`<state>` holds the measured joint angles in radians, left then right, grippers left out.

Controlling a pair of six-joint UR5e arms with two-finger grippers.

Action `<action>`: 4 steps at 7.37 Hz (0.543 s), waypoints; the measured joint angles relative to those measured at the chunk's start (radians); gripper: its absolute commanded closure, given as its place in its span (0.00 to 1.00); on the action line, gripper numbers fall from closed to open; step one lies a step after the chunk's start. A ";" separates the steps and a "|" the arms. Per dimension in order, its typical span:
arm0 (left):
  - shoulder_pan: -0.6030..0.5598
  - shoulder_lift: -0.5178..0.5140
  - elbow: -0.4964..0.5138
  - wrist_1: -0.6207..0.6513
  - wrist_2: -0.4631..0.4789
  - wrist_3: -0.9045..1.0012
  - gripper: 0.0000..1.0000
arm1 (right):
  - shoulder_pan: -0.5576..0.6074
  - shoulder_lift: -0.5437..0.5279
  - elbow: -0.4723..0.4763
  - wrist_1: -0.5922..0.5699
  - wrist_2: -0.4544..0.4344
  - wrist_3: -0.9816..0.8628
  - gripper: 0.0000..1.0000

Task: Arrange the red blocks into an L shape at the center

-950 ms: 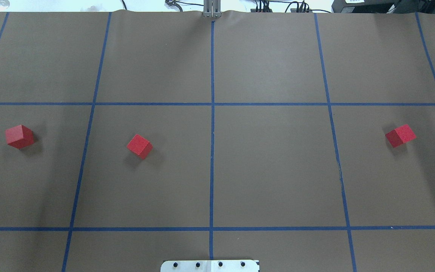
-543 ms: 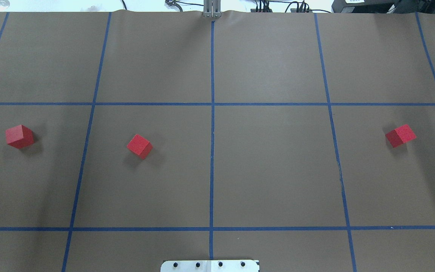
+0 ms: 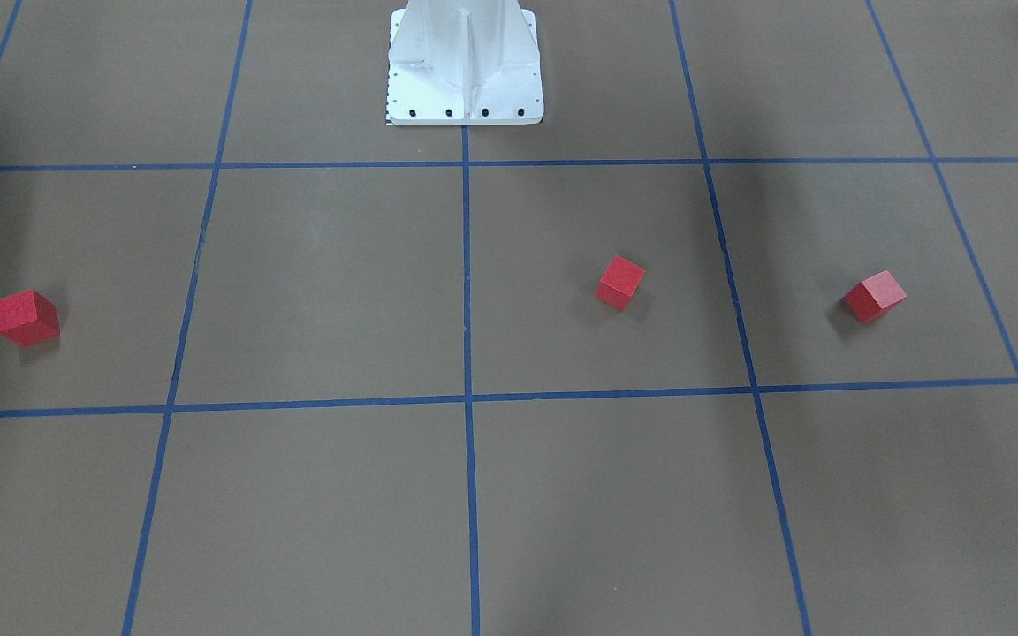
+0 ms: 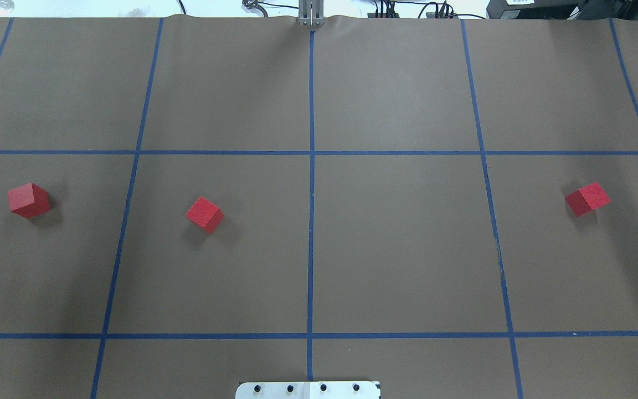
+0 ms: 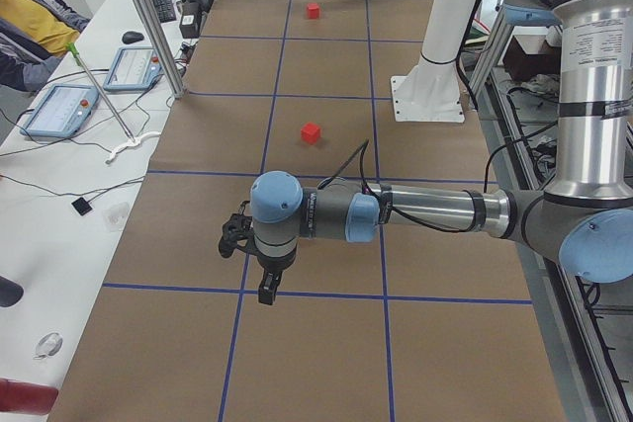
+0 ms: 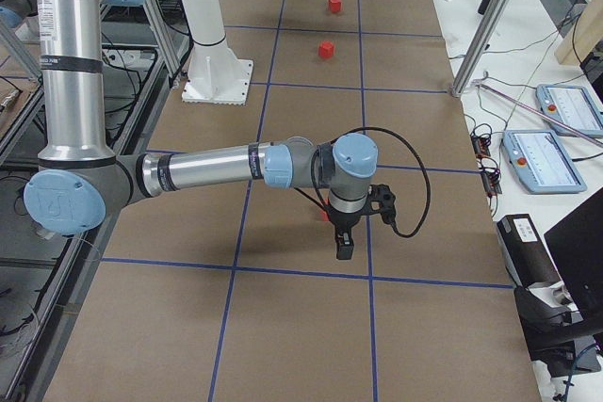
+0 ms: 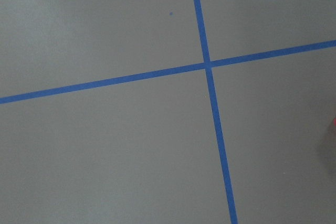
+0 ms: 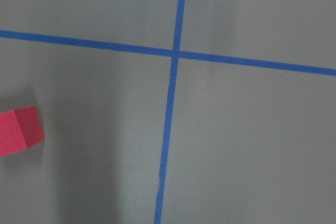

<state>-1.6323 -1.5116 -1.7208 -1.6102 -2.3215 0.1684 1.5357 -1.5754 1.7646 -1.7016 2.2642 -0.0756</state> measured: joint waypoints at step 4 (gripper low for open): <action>0.000 -0.088 0.014 -0.141 -0.007 -0.012 0.00 | -0.002 0.036 -0.065 0.356 0.001 0.011 0.00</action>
<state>-1.6324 -1.5999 -1.7072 -1.7515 -2.3284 0.1565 1.5341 -1.5397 1.7001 -1.3460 2.2656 -0.0641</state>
